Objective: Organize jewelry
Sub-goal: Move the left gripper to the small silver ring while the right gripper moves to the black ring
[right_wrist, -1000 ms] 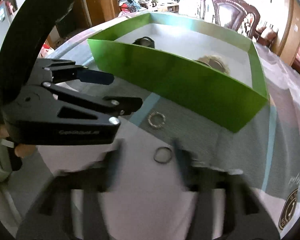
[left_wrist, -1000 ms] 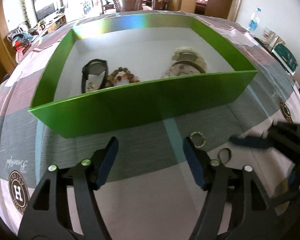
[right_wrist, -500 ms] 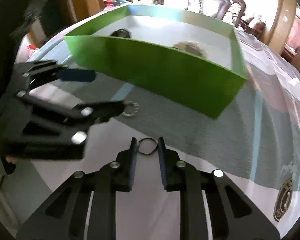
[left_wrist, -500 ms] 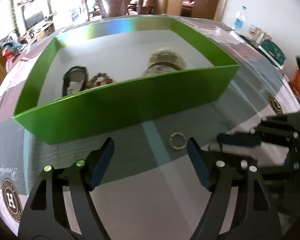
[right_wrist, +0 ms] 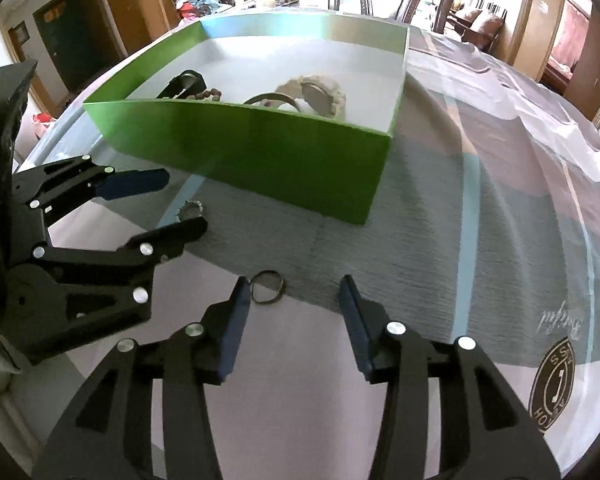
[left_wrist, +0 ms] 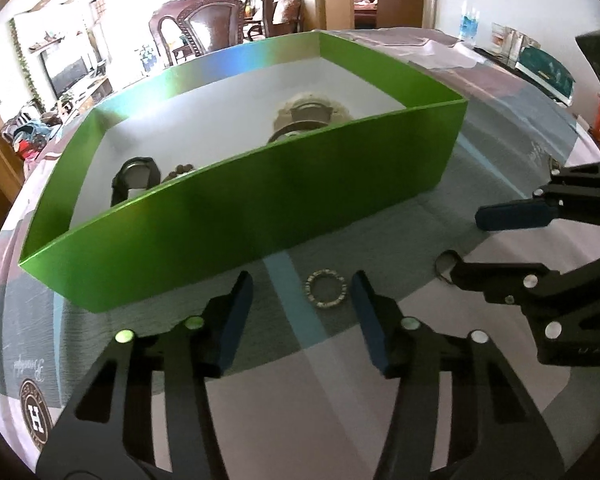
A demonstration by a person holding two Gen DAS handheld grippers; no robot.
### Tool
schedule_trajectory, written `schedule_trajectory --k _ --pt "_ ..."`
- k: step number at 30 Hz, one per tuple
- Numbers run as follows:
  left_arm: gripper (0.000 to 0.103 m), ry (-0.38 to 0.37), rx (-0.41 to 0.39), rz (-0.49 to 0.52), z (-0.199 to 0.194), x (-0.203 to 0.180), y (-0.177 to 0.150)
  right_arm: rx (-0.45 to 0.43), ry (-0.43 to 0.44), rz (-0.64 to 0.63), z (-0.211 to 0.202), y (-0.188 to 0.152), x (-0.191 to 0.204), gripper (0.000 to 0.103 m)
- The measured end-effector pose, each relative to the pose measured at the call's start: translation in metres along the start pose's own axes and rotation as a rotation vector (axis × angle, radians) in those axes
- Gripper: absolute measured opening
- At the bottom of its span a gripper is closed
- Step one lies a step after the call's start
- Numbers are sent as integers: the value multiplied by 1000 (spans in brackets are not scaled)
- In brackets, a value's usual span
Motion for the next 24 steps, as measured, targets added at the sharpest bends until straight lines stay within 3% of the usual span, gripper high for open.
schedule_trajectory --k 6,9,15,17,21,24 --pt "49 103 47 -108 -2 33 -4 -7 9 -25 3 -2 11 46" --pt "49 83 58 -166 -1 40 -4 -6 7 -53 4 -5 18 46" --pt "54 57 33 -148 1 32 -2 -33 -19 -58 8 -3 21 46" --pt "54 49 25 -138 1 28 -1 -38 -20 -58 7 -2 21 37" --pt "38 47 14 -136 1 28 -1 -42 -6 -65 6 -2 25 21" --pt "27 51 11 -142 0 33 -3 -47 -10 -71 5 -2 27 21"
Point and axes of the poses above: each gripper's, at about its wrist camera, not at the fingertips, and z roughly the way its jaws point, x to its left, y to its top, the point moved 8 cm from there along z, roughly the way its jaws point, and after that the axes turned 14 degrees about -x, right-handed, at the moved point
